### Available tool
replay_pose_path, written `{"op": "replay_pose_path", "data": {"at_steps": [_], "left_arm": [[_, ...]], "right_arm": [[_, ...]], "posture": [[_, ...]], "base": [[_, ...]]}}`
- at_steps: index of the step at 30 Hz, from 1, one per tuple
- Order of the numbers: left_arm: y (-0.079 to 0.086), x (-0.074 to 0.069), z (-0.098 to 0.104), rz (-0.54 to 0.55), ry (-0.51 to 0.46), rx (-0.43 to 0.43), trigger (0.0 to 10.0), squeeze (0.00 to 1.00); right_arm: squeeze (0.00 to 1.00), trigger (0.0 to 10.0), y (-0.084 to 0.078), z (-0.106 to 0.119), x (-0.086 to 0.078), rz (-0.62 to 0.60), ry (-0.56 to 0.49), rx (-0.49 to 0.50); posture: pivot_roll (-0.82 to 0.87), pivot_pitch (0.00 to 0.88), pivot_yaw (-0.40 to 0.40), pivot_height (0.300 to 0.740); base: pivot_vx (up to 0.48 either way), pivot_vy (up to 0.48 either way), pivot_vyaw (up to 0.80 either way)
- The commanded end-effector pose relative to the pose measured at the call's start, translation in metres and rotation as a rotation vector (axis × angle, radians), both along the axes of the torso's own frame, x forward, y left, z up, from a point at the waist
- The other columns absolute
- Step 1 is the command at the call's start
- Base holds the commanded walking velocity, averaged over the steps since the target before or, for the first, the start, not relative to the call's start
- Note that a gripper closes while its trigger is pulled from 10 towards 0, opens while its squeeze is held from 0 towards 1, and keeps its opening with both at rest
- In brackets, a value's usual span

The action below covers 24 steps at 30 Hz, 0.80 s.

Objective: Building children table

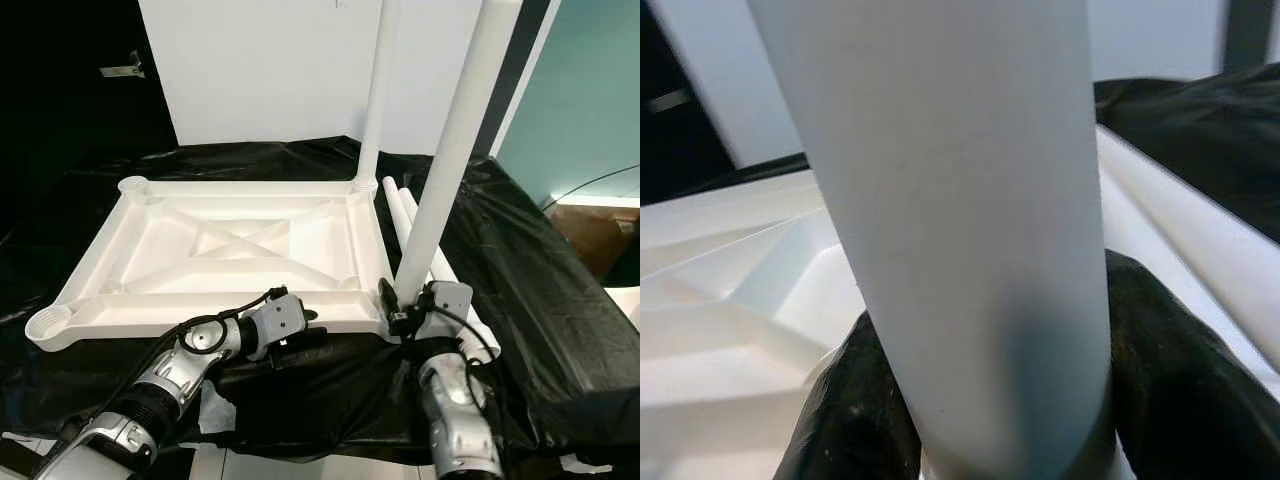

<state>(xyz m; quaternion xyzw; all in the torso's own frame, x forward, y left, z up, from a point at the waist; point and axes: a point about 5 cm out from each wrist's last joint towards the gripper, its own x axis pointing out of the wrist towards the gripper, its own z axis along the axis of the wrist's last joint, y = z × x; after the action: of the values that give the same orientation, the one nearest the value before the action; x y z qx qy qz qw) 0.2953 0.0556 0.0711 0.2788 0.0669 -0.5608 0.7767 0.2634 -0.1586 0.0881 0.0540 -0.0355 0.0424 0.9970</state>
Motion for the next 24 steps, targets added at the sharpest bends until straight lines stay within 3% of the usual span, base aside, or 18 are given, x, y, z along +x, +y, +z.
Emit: {"op": "replay_pose_path", "data": {"at_steps": [1,2,3,4,5,8,11,12,17,20,24], "left_arm": [[-0.003,-0.022,-0.04,0.002,0.147,0.111,10.0,0.0],[-0.002,-0.023,-0.04,0.001,0.148,0.113,10.0,0.0],[-0.002,-0.023,-0.04,0.001,0.148,0.113,10.0,0.0],[-0.003,-0.023,-0.04,0.0,0.148,0.113,10.0,0.0],[-0.003,-0.023,-0.04,-0.001,0.148,0.113,10.0,0.0],[-0.004,-0.023,-0.04,-0.003,0.147,0.111,10.0,0.0],[-0.005,-0.022,-0.039,-0.002,0.145,0.108,10.0,0.0],[-0.005,-0.022,-0.039,-0.002,0.146,0.108,10.0,0.0],[-0.005,-0.022,-0.04,-0.004,0.148,0.112,10.0,0.0],[-0.005,-0.022,-0.04,-0.004,0.148,0.112,10.0,0.0],[-0.004,-0.021,-0.039,-0.005,0.145,0.115,10.0,0.0]], "right_arm": [[0.0,1.4,0.023,-0.015,-0.003,0.033,0.081,0.049],[0.0,8.4,0.022,-0.016,-0.004,0.017,0.084,0.041],[0.0,10.0,0.021,-0.016,-0.004,0.012,0.083,0.039],[0.0,10.0,0.021,-0.016,-0.004,0.01,0.08,0.039],[1.0,10.0,0.02,-0.015,-0.004,0.016,0.075,0.05],[1.0,10.0,0.018,-0.014,-0.004,0.025,0.066,0.049],[1.0,10.0,0.017,-0.009,-0.003,0.107,0.036,-0.042],[0.0,10.0,0.015,-0.007,-0.004,0.133,0.023,-0.061],[0.0,10.0,0.002,-0.001,-0.005,0.278,-0.018,-0.184],[0.0,10.0,-0.002,0.0,-0.004,0.301,-0.021,-0.201],[0.0,10.0,-0.032,0.014,0.009,0.431,0.0,-0.304]], "posture": [[-0.03,0.006,-0.017,0.74],[-0.04,0.009,-0.016,0.74],[-0.04,0.008,-0.016,0.74],[-0.04,0.008,-0.016,0.74],[-0.04,0.009,-0.018,0.74],[-0.04,0.01,-0.018,0.74],[-0.04,0.01,-0.018,0.74],[-0.05,0.011,-0.015,0.74],[-0.05,0.011,-0.013,0.74],[-0.05,0.011,-0.013,0.74],[-0.05,0.008,-0.01,0.74]], "base": [[0.0,0.0,0.0],[0.0,0.0,0.0],[0.0,0.0,0.0],[0.0,0.0,0.0],[0.0,0.0,0.0],[0.0,0.0,0.0],[0.0,0.0,0.0],[0.0,0.0,0.0],[0.0,0.0,0.0],[0.0,0.0,0.0],[0.0,0.0,0.0]]}}
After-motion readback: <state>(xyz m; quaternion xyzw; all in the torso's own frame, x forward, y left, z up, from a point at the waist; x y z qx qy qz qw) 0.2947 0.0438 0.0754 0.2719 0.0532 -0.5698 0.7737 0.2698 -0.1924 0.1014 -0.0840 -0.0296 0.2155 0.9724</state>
